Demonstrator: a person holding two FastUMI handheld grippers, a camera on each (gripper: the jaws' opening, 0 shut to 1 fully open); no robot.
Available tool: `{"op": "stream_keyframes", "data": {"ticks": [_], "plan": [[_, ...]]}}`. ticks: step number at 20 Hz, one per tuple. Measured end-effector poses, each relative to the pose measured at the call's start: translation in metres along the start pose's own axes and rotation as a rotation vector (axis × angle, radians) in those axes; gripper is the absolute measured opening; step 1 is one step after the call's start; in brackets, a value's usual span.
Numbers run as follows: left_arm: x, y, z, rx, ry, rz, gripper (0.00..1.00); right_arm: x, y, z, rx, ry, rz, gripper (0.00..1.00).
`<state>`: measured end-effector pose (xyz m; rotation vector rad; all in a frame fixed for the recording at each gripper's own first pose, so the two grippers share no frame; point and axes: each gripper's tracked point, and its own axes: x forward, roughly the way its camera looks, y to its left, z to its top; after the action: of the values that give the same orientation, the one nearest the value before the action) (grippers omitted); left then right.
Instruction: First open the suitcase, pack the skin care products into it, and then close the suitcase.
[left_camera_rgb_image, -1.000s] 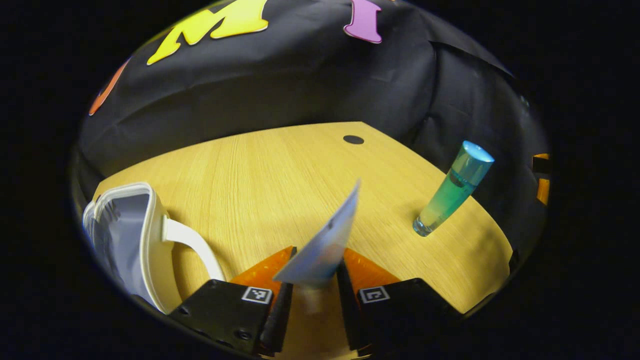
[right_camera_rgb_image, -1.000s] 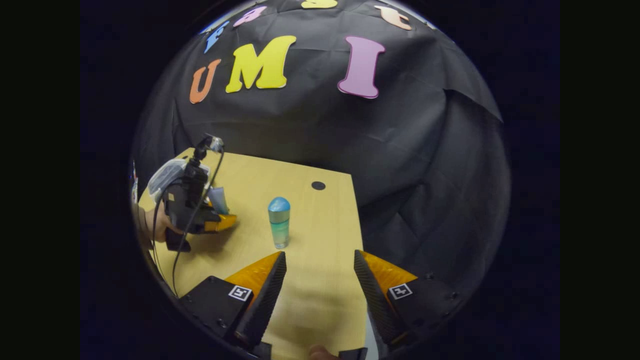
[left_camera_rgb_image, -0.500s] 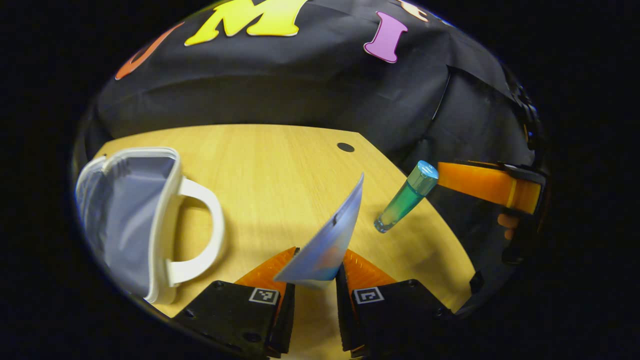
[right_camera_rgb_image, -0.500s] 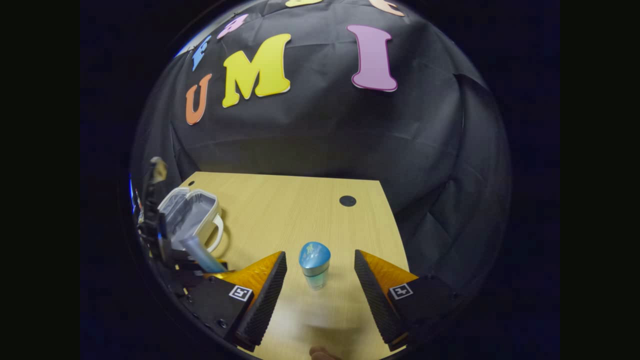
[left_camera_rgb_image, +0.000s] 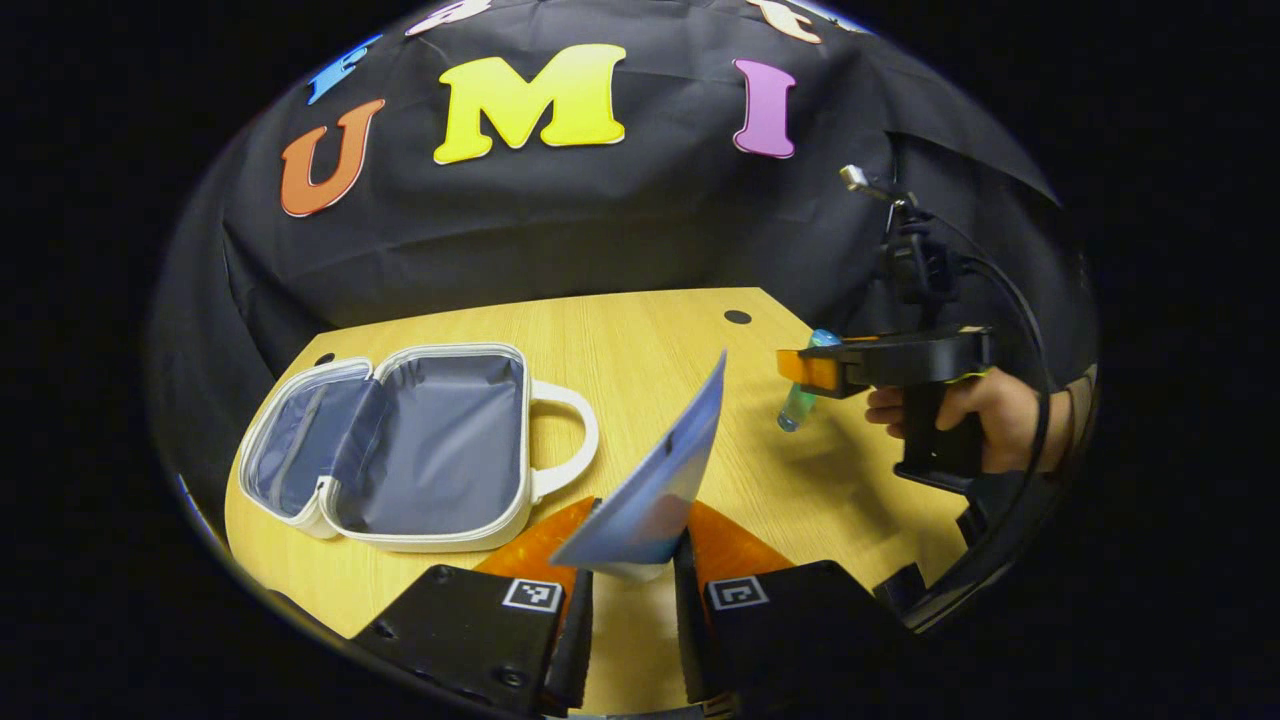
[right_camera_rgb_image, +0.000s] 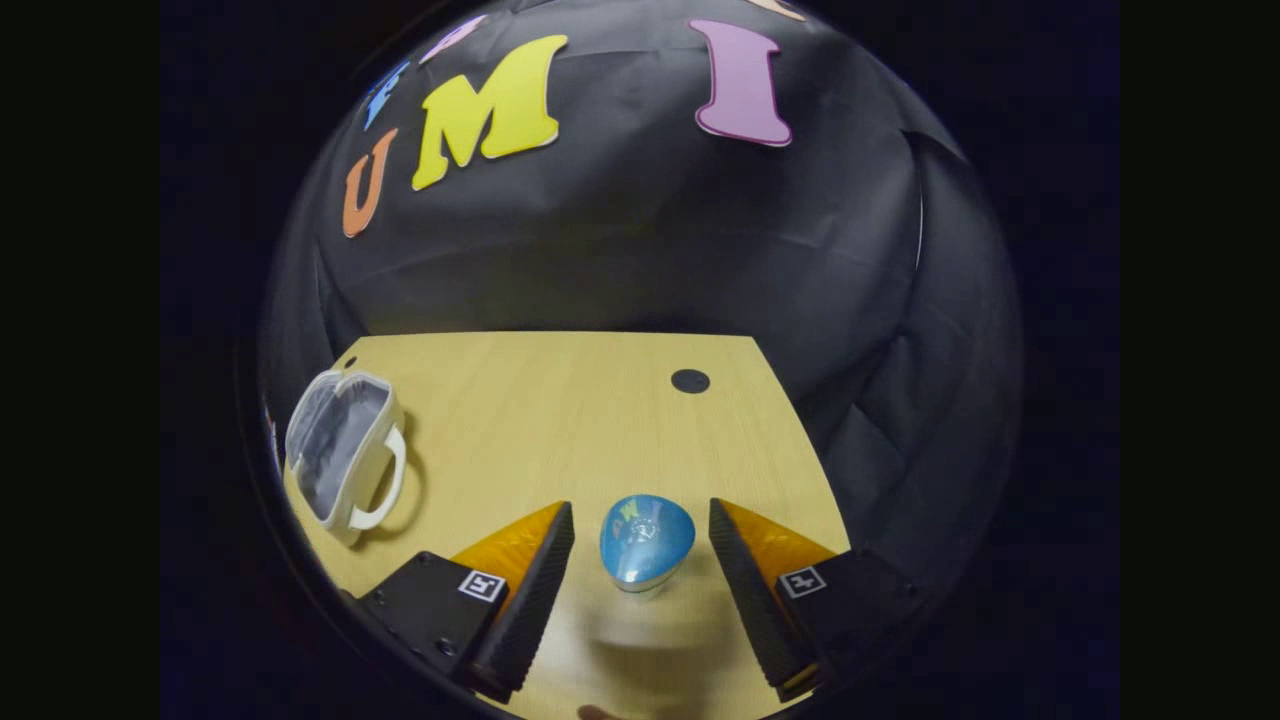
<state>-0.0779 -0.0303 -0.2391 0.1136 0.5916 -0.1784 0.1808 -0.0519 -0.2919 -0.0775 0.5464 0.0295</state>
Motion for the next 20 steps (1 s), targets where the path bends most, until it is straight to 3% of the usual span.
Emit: {"op": "stream_keyframes", "data": {"ticks": [1,4,6,10,15,16,19,20], "plan": [[-0.01,0.01,0.002,-0.002,-0.005,0.01,0.38,0.004,-0.004,-0.001,0.0,0.0,-0.021,0.8],[-0.029,0.048,0.01,-0.036,-0.019,0.055,0.38,0.002,0.002,-0.004,-0.019,0.013,-0.032,0.43],[-0.031,0.077,0.017,-0.052,-0.03,0.079,0.38,-0.008,0.006,-0.007,-0.036,0.018,-0.032,0.39],[-0.021,0.139,0.019,-0.054,-0.033,0.152,0.38,-0.048,0.026,-0.01,-0.046,0.004,0.002,0.39],[0.031,0.204,-0.003,-0.104,0.094,0.255,0.43,-0.108,0.058,-0.014,-0.07,-0.022,0.051,0.37],[0.044,0.21,-0.008,-0.114,0.117,0.26,0.38,-0.118,0.064,-0.015,-0.073,-0.026,0.056,0.39],[0.072,0.217,-0.027,-0.134,0.224,0.257,0.39,-0.142,0.081,-0.015,-0.072,-0.03,0.074,0.39],[0.081,0.216,-0.033,-0.14,0.254,0.245,0.43,-0.148,0.086,-0.015,-0.072,-0.031,0.079,0.39]]}}
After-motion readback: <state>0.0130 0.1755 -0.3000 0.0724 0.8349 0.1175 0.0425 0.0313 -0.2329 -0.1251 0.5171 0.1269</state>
